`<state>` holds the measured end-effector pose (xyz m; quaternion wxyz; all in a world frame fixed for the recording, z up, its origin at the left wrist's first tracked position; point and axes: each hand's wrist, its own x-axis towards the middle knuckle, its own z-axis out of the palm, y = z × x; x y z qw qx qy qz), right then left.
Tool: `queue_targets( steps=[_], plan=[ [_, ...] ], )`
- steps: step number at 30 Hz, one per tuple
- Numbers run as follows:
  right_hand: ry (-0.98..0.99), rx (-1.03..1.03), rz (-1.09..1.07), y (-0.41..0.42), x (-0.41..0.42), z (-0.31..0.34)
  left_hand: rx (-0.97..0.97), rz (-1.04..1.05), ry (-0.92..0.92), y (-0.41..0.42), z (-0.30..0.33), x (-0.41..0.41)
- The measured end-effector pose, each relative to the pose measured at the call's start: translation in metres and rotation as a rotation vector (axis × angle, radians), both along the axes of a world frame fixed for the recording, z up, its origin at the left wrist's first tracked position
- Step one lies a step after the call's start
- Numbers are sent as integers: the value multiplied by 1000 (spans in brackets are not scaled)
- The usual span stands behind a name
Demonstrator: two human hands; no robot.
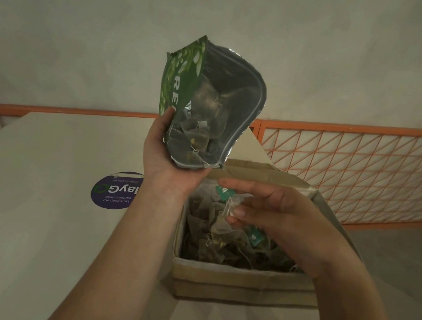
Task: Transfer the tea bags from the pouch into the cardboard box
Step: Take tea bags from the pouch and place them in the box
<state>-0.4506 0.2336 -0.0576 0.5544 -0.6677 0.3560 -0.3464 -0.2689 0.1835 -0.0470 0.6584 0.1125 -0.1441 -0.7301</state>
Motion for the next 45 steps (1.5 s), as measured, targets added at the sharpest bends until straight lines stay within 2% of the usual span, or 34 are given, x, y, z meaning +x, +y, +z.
queue_targets(
  steps=[15,23,29,36,45],
  plan=[
    [7,-13,-41,-1,0,1,14,16,-6,0,0,-2],
    [172,-237,-205,-4,4,-9,-5,-5,19,-2,-1,-1],
    [191,-388,-273,-6,9,-11,-23,-29,26,-7,-6,2],
    [-46,-215,-201,-4,9,-10,-39,-32,15,-9,-9,4],
    [-92,-119,-146,-1,13,-8,-41,-29,32,-11,-8,5]
  ],
)
